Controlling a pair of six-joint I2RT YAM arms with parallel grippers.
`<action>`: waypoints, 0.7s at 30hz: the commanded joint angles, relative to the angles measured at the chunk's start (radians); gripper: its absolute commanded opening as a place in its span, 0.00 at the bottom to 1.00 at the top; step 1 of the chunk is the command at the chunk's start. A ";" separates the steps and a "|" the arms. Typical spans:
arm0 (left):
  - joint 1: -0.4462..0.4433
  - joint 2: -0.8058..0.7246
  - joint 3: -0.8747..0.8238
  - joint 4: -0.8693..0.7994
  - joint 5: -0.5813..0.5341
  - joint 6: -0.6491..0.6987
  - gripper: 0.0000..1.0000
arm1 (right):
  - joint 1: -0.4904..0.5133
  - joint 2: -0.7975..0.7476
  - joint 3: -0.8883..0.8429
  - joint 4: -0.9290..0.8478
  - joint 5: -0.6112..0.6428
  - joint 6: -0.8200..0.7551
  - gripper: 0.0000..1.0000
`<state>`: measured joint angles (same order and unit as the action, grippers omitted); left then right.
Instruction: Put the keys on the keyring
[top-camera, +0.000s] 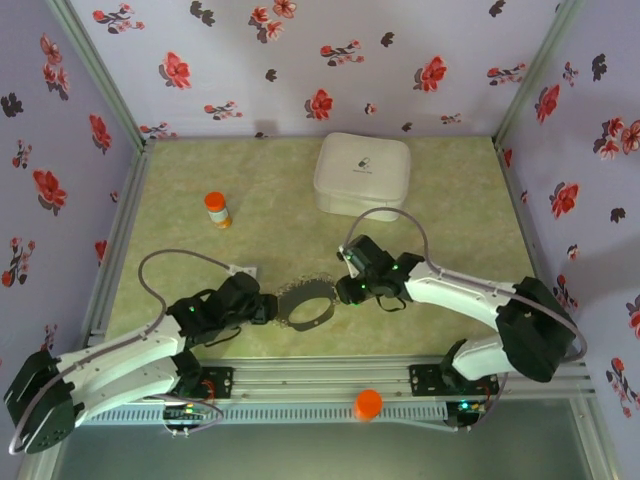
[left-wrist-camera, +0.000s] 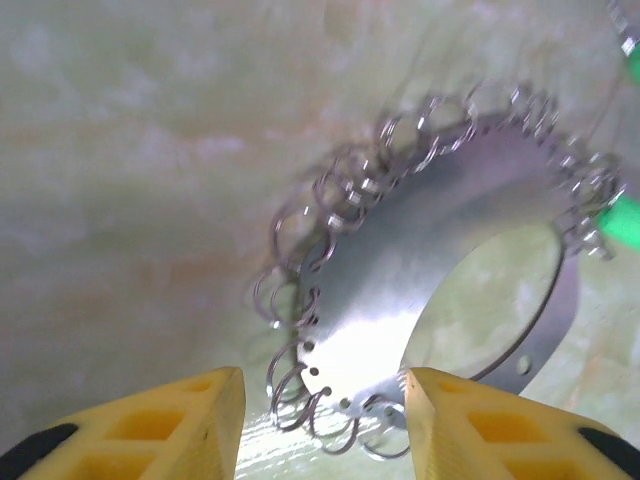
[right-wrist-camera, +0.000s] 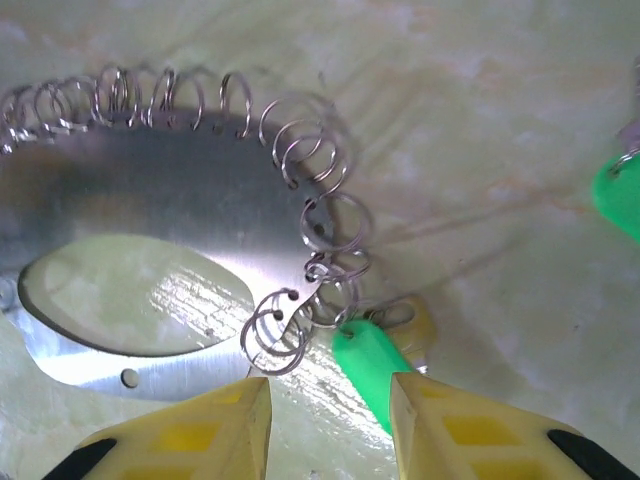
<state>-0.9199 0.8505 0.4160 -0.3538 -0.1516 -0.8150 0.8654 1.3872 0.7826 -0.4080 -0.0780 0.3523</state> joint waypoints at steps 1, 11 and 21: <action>0.011 -0.022 0.031 -0.029 -0.073 0.065 0.47 | 0.043 0.059 0.066 -0.068 0.062 -0.039 0.37; 0.012 -0.080 -0.052 0.267 -0.158 0.062 0.47 | 0.107 0.209 0.198 -0.149 0.138 -0.039 0.35; 0.012 -0.058 -0.069 0.317 -0.154 0.068 0.45 | 0.144 0.324 0.295 -0.246 0.184 -0.049 0.33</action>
<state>-0.9150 0.7826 0.3664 -0.0837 -0.2787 -0.7704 0.9977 1.6897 1.0412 -0.5900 0.0692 0.3199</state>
